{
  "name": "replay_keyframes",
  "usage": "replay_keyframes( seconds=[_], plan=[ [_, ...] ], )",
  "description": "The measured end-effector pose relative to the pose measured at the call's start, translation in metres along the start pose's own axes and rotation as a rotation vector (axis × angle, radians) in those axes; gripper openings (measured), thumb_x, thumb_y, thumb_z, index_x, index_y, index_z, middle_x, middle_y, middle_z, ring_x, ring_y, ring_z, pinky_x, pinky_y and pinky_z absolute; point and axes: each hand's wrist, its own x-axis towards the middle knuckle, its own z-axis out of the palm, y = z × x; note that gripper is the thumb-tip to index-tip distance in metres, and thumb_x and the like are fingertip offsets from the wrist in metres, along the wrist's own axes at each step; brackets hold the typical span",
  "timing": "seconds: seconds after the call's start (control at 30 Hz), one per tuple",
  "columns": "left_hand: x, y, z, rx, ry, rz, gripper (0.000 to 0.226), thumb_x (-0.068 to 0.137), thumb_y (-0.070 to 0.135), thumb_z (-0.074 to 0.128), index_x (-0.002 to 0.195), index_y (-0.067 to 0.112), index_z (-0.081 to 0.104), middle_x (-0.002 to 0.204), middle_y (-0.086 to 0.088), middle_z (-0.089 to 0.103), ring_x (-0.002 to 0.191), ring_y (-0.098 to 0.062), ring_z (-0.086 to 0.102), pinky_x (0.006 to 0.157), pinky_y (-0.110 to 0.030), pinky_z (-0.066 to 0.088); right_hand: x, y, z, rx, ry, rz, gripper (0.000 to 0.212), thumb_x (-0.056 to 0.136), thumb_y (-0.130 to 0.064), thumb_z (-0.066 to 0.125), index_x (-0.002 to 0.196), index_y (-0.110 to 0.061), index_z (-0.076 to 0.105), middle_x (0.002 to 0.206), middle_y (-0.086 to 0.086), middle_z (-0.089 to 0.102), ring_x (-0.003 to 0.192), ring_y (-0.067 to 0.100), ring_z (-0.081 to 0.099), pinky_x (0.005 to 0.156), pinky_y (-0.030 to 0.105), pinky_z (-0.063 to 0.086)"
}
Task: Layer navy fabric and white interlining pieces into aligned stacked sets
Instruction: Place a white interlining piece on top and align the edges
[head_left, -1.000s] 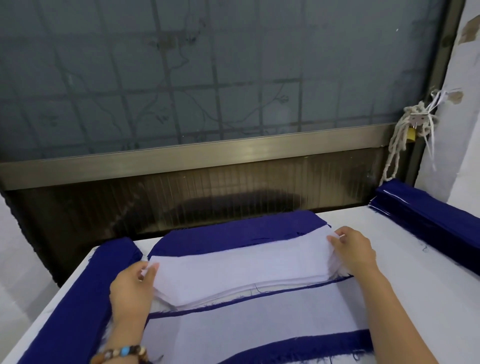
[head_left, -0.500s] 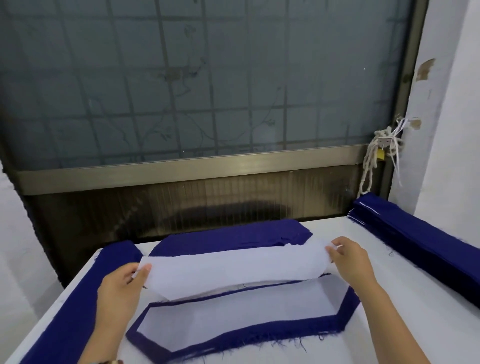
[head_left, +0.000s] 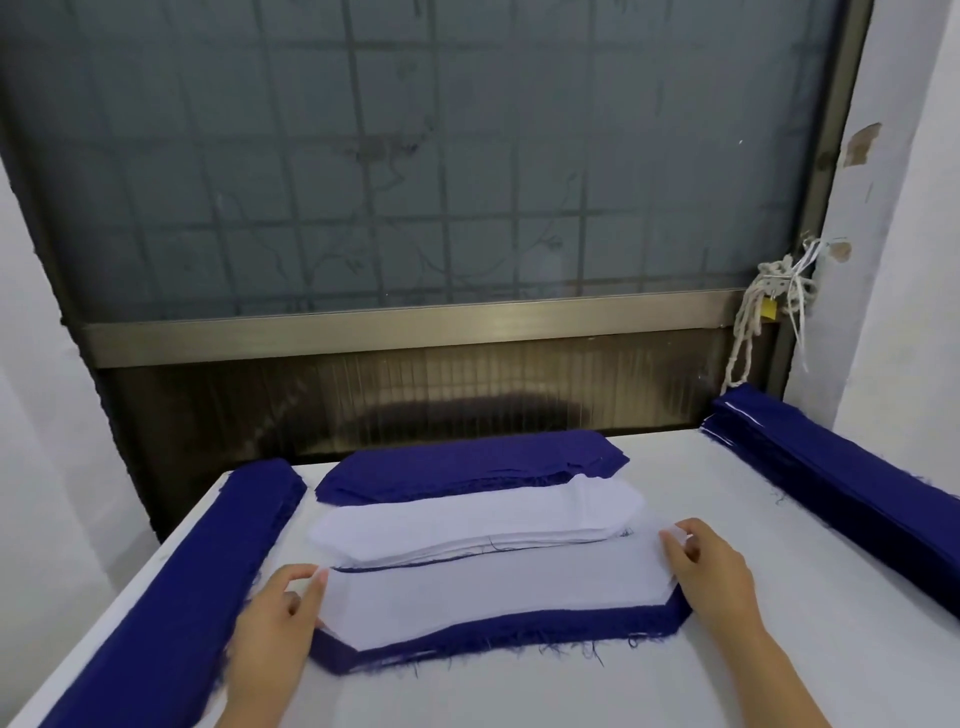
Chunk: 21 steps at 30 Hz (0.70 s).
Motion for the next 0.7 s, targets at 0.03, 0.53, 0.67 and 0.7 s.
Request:
replay_keyframes(
  seconds=[0.03, 0.53, 0.67, 0.7],
  plan=[
    [-0.001, 0.001, 0.0, 0.01, 0.006, 0.01, 0.019, 0.094, 0.038, 0.056, 0.106, 0.024, 0.057, 0.067, -0.004, 0.063, 0.068, -0.019, 0.061, 0.067, -0.034, 0.049, -0.001, -0.001, 0.0, -0.019, 0.002, -0.01, 0.01, 0.095, -0.034, 0.051, 0.093, -0.024, 0.052, 0.068, 0.003, 0.058, 0.066, 0.02, 0.055, 0.066, 0.035, 0.045],
    [0.001, -0.012, 0.004, 0.126, 0.055, 0.114, 0.013, 0.094, 0.018, 0.059, 0.088, 0.03, 0.06, 0.06, -0.002, 0.056, 0.058, -0.02, 0.056, 0.055, -0.033, 0.05, -0.009, -0.007, 0.001, -0.015, 0.031, -0.021, 0.02, 0.09, -0.019, 0.061, 0.102, -0.027, 0.047, 0.061, -0.001, 0.053, 0.066, 0.019, 0.052, 0.066, 0.037, 0.046],
    [0.002, -0.011, 0.005, 0.146, 0.044, 0.1, 0.013, 0.092, 0.017, 0.06, 0.088, 0.029, 0.058, 0.063, -0.003, 0.057, 0.059, -0.02, 0.058, 0.055, -0.032, 0.051, -0.008, -0.005, 0.001, -0.014, 0.031, -0.008, 0.015, 0.089, -0.012, 0.056, 0.1, -0.023, 0.055, 0.066, -0.001, 0.053, 0.074, 0.024, 0.051, 0.069, 0.038, 0.046],
    [0.002, -0.011, 0.005, 0.15, 0.044, 0.098, 0.013, 0.092, 0.016, 0.061, 0.089, 0.028, 0.058, 0.065, -0.004, 0.058, 0.061, -0.02, 0.058, 0.057, -0.032, 0.052, -0.008, -0.005, 0.001, -0.019, 0.037, -0.009, 0.016, 0.088, -0.01, 0.055, 0.099, -0.022, 0.058, 0.07, -0.001, 0.052, 0.077, 0.024, 0.05, 0.07, 0.038, 0.046]
  ],
)
